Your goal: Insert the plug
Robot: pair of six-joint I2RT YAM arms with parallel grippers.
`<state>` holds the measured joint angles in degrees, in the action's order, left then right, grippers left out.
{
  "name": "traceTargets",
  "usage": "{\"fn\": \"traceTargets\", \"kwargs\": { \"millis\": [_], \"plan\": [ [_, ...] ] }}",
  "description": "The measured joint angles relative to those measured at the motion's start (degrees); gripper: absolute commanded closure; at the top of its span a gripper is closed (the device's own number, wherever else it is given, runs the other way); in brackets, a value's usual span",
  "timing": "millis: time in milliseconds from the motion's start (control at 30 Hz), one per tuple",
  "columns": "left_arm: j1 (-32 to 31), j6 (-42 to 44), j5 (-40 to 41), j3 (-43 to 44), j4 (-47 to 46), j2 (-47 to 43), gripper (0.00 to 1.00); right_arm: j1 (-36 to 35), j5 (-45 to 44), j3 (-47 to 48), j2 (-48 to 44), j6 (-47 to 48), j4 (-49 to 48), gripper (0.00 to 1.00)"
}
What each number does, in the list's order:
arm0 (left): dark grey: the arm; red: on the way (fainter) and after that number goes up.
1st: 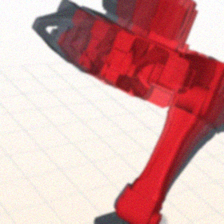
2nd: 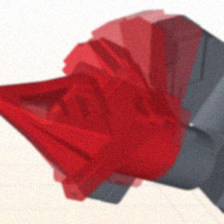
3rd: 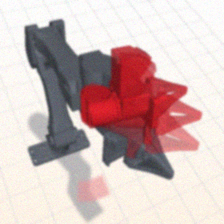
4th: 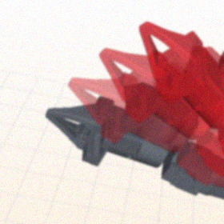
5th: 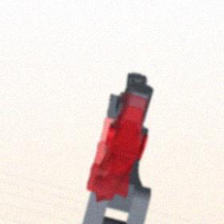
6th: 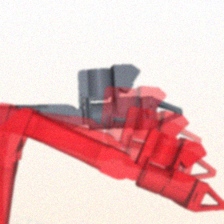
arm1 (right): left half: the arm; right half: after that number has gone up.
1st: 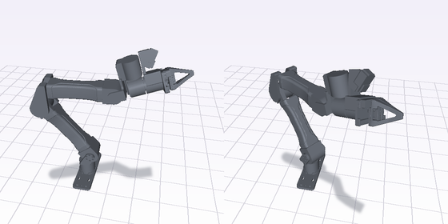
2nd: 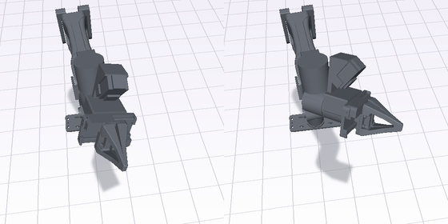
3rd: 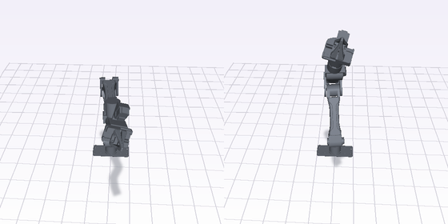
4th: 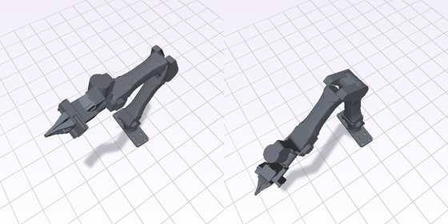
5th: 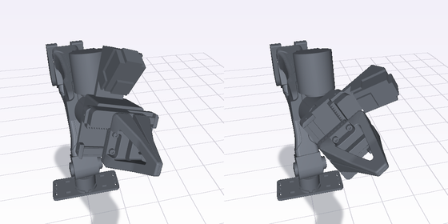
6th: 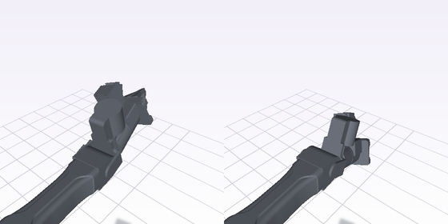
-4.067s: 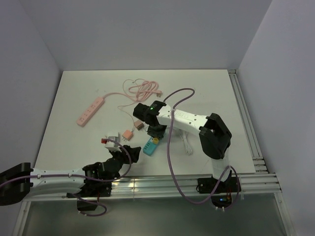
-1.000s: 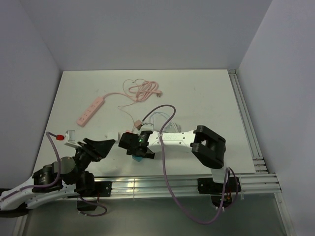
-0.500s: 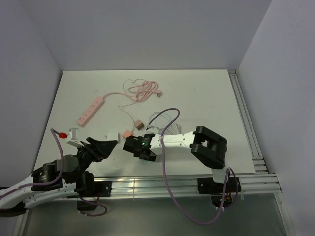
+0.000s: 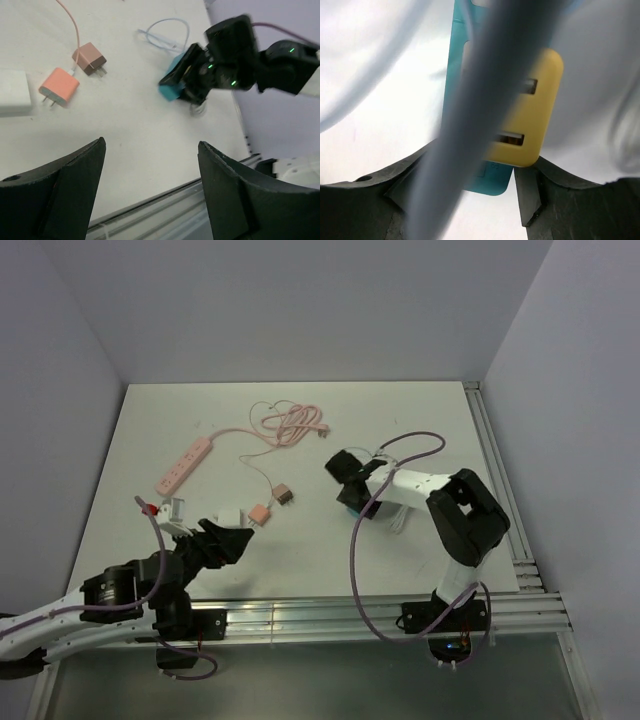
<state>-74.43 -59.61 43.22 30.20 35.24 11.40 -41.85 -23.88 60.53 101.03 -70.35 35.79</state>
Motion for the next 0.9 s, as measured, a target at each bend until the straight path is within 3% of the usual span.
{"fn": "traceTargets", "kwargs": {
  "millis": [133, 300, 400, 500, 600, 900],
  "plan": [
    [0.00, 3.26, 0.11, 1.53, -0.87, 9.01, 0.17, 10.71, 0.70, -1.42, -1.09, 6.05, -3.19, 0.80],
    [1.51, 8.85, -1.64, 9.09, -2.21, 25.16, 0.12, 17.40, 2.84, 0.07, -0.35, 10.84, -1.95, 0.77],
    [10.38, 13.46, -8.92, 13.46, -5.64, 34.10, 0.12, 20.52, 5.51, 0.42, -0.22, 14.23, -2.32, 0.45],
    [20.57, 16.98, -14.99, 15.56, -8.09, 39.65, 0.06, 23.06, 7.17, 0.57, -0.28, 18.18, -3.02, 0.05],
    [27.56, 19.74, -18.71, 18.71, -8.15, 43.76, 0.01, 23.58, 8.92, 0.39, -1.29, 22.67, -3.30, 0.03],
    [53.66, 21.16, -26.80, 33.75, -6.80, 65.40, 0.01, 15.06, 10.60, 0.02, -16.37, 28.68, -2.95, 0.04]
  ]
}}
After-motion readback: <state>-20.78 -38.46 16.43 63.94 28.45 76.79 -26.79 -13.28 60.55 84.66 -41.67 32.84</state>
